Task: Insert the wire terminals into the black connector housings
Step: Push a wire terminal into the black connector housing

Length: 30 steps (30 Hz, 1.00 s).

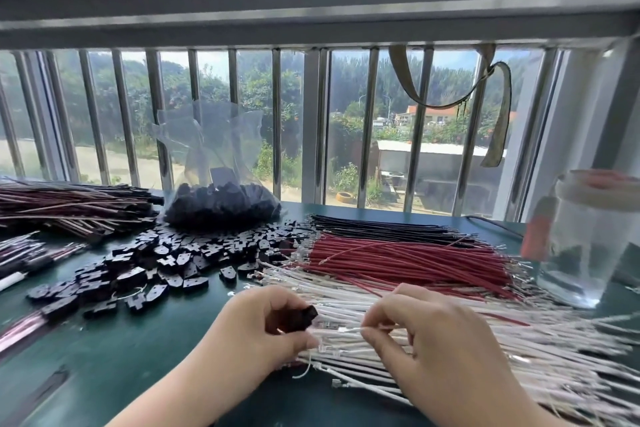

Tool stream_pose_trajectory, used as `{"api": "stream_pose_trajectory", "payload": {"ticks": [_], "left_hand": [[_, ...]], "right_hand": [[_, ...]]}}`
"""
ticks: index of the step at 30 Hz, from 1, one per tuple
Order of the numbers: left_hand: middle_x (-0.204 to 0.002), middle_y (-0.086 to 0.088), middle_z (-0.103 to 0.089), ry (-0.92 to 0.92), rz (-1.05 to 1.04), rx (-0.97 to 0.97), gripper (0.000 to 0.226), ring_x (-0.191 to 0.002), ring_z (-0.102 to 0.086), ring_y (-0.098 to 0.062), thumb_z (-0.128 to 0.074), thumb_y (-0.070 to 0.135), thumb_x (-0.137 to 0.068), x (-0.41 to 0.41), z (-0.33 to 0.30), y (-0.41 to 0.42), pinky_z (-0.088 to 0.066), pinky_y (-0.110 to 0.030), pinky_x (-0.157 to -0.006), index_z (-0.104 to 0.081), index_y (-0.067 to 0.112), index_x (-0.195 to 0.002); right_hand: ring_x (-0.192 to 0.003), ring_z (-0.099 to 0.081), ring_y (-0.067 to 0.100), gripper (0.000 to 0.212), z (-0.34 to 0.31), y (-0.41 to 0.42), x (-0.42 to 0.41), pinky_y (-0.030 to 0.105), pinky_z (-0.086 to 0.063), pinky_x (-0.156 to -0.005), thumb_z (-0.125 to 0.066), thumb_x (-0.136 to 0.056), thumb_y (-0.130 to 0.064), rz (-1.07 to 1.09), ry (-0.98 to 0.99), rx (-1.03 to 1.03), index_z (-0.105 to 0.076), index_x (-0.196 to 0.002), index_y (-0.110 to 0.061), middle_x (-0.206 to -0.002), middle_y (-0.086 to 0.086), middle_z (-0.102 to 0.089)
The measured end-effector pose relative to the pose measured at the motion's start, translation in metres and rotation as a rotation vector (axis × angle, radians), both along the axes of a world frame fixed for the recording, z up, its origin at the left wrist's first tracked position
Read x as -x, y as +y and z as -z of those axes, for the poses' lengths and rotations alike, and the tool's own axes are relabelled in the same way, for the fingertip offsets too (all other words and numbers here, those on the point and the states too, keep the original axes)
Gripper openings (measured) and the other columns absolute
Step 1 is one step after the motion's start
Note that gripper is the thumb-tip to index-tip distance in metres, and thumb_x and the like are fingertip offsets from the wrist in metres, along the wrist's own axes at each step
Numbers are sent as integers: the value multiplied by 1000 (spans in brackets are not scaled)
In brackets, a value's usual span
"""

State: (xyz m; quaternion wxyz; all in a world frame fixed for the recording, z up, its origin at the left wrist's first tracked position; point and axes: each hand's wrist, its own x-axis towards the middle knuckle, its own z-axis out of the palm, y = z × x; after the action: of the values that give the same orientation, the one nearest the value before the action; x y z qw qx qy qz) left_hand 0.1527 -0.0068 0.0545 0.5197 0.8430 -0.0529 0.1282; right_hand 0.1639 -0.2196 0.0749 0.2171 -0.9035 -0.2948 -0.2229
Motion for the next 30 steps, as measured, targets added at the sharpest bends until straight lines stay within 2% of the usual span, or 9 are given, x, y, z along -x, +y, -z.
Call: {"api": "stream_pose_trajectory", "payload": {"ticks": [4, 8, 10, 12, 14, 18, 22, 26, 30], "left_hand": [[-85, 17, -63, -125, 106, -303, 33, -64, -61, 0, -78, 31, -73, 3, -2, -4, -52, -19, -64, -65, 54, -92], [-79, 37, -60, -149, 121, -305, 26, -70, -58, 11, -58, 29, -89, 6, -1, -11, -42, -3, -63, -62, 48, -107], [-76, 28, -64, -109, 110, -226, 32, -66, -59, 5, -54, 19, -93, 7, -1, -12, -43, -6, -61, -60, 44, -112], [-72, 7, -67, -25, 140, -77, 38, -52, -58, -4, -53, 13, -93, 8, -2, -12, -48, -17, -51, -66, 48, -102], [-69, 1, -69, 27, 172, 20, 35, -45, -59, -14, -56, 9, -91, 9, -4, -12, -49, -21, -47, -72, 40, -91], [-75, -6, -75, 77, 127, 223, 25, -49, -65, -18, -72, -1, -76, 4, -5, -11, -47, -16, -45, -77, 24, -80], [-80, -8, -76, 105, 86, 276, 34, -66, -70, -17, -76, -15, -65, 1, -2, -10, -55, -22, -56, -76, 18, -76], [-86, -12, -74, 107, 77, 256, 43, -79, -71, -23, -81, -14, -57, 0, -2, -9, -59, -32, -74, -68, 14, -86], [-78, -9, -74, 128, 133, 260, 34, -69, -68, -16, -84, -9, -54, 3, -4, -10, -57, -26, -62, -73, 16, -74]], "right_hand": [[-65, -43, -9, 12, 0, 0, 0, 9, -30, -60, -59, -80, -52, -5, 23, 13, -59, -86, -41, -75, -25, -55], [-72, -44, -11, 15, 3, 0, 0, 8, -31, -62, -57, -80, -53, -11, 41, 15, -59, -88, -41, -75, -25, -55], [-76, -47, -10, 15, 4, 0, -1, 10, -33, -64, -57, -80, -53, -5, 50, 6, -60, -88, -41, -75, -26, -55], [-77, -48, -9, 14, 4, 0, -2, 11, -34, -64, -58, -79, -52, -1, 53, -3, -60, -87, -40, -76, -26, -56], [-75, -48, -8, 13, 5, 0, -3, 12, -35, -63, -60, -79, -50, -4, 48, -11, -60, -86, -39, -75, -26, -57], [-77, -51, -5, 13, 5, -3, -3, 20, -43, -67, -61, -78, -50, -17, 55, -15, -61, -86, -39, -76, -26, -59], [-80, -51, -7, 9, 3, -3, -2, 13, -37, -62, -66, -76, -45, -44, 65, -59, -61, -82, -40, -76, -26, -59], [-83, -54, -5, 9, 5, -3, -4, 20, -45, -67, -68, -76, -41, -75, 74, -100, -60, -81, -40, -78, -25, -60], [-83, -54, -3, 10, 8, -3, -6, 24, -45, -71, -69, -76, -39, -98, 84, -117, -60, -81, -40, -79, -25, -59]]}}
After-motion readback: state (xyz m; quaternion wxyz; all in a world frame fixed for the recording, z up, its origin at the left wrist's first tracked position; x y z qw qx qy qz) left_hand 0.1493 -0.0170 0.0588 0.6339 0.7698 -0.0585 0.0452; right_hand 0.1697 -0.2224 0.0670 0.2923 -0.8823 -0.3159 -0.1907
